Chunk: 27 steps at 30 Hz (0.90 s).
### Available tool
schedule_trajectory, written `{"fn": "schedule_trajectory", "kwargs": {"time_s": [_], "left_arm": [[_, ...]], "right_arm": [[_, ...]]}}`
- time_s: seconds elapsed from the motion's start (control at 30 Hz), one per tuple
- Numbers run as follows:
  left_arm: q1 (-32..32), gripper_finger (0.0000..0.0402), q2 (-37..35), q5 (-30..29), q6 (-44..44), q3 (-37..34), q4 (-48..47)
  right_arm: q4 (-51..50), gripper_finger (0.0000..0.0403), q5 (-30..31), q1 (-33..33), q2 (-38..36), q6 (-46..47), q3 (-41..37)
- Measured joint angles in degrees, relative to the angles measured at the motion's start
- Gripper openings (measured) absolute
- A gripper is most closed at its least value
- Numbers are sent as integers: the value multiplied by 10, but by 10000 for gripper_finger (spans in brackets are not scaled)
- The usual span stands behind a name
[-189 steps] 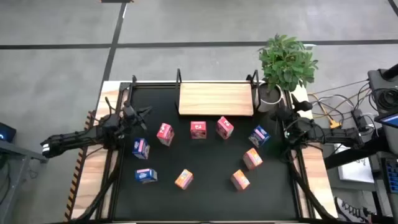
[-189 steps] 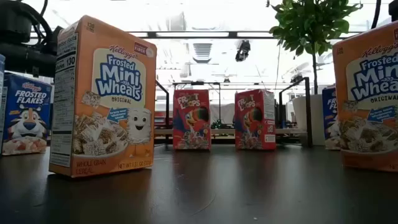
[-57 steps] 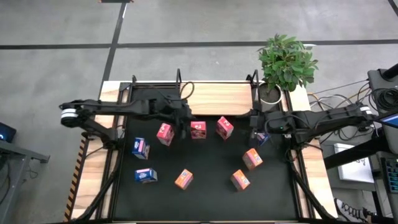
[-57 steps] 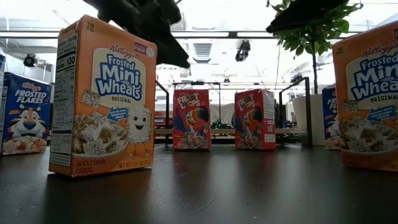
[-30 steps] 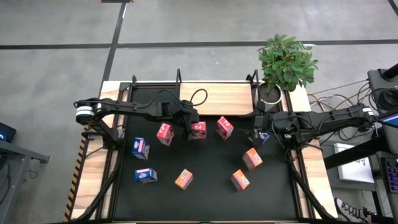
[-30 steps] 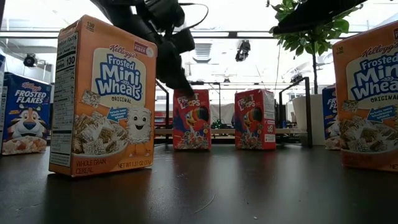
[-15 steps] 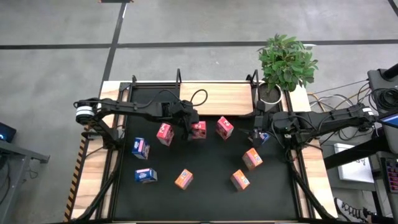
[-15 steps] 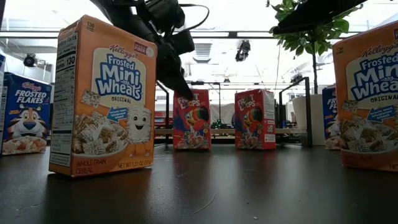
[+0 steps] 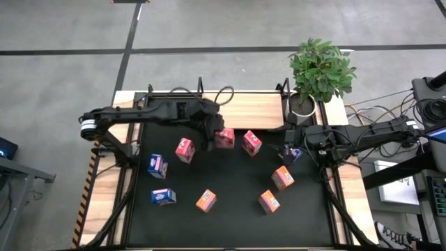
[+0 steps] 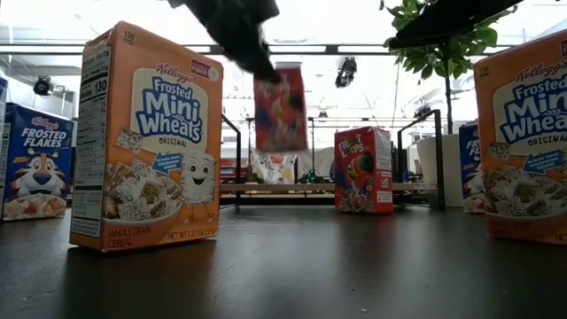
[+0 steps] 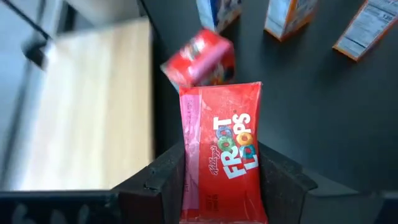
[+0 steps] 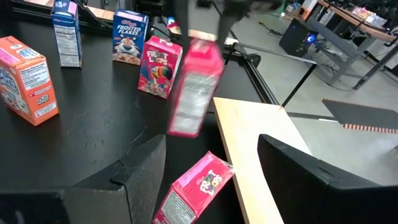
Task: Stack cereal on shelf
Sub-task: Put the middle red cereal box on the shelf
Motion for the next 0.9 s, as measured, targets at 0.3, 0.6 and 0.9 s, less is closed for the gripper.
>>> {"fn": "schedule_trajectory", "kwargs": {"time_s": [0.3, 0.6, 0.9], "left_arm": [[108, 150, 1, -1, 122, 64, -8], [208, 150, 4, 56, 116, 49, 46], [224, 150, 76, 40, 116, 54, 50]], "right_arm": [[0, 244, 0, 0, 0, 0, -3], [4, 244, 0, 0, 0, 0, -8], [31, 244, 0, 0, 0, -11, -22]]}}
